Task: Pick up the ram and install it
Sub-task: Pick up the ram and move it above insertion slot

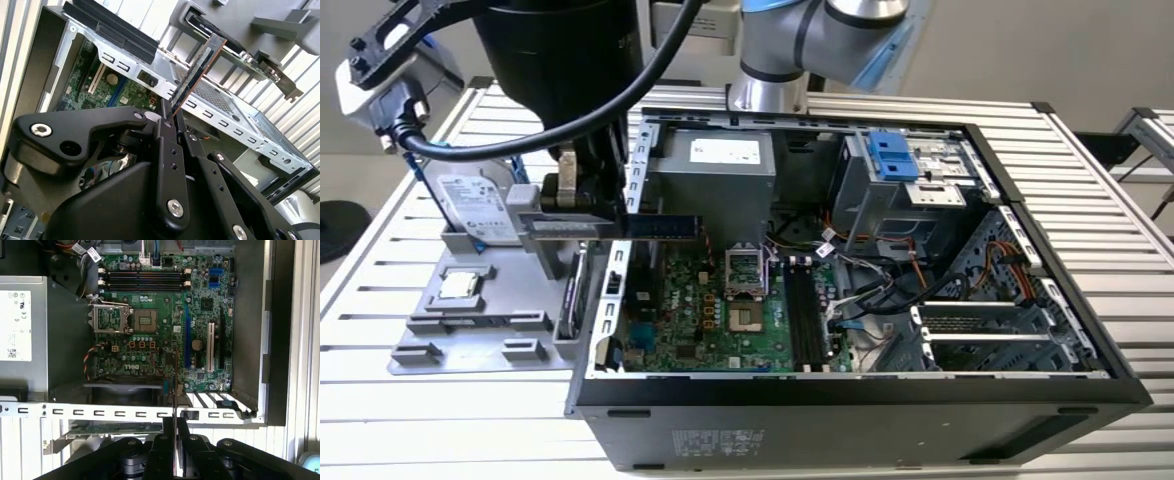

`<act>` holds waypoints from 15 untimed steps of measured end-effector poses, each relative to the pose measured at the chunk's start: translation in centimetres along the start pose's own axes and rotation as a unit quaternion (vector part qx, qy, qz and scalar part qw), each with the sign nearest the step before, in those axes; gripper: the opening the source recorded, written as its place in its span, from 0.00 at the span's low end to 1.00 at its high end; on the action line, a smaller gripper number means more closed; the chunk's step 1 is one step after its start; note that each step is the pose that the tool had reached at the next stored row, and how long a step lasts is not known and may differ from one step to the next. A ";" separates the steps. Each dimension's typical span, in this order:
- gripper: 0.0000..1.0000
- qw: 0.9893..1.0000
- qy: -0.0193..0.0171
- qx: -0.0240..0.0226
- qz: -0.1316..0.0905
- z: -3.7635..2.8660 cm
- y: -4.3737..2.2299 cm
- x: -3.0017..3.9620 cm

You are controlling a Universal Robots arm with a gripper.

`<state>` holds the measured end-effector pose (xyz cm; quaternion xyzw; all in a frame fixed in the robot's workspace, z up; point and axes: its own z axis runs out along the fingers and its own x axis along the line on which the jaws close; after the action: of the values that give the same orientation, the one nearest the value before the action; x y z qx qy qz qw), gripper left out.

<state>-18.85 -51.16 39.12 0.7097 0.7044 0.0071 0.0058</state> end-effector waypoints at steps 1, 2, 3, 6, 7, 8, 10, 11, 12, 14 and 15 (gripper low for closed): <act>0.00 1.000 0.000 0.000 0.000 0.00 0.09 0.00; 0.00 1.000 0.000 0.000 0.000 0.00 0.17 0.00; 0.00 1.000 0.000 0.000 0.000 0.01 0.26 0.00; 0.00 1.000 0.000 0.000 0.000 0.01 0.53 0.01; 0.00 1.000 0.000 0.000 0.000 0.01 0.62 0.00; 0.00 1.000 0.000 0.000 0.000 0.02 0.71 0.01; 0.00 1.000 0.000 0.000 0.000 0.02 0.88 0.01; 0.00 1.000 0.000 0.000 0.000 0.02 0.96 0.01; 0.00 1.000 0.000 0.000 0.000 0.02 1.04 0.01; 0.00 1.000 0.000 0.000 0.000 0.02 1.22 0.01; 0.00 1.000 0.000 0.000 0.000 0.02 1.30 0.01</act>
<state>-17.55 -51.16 39.13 0.7097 0.7044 0.0071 0.0058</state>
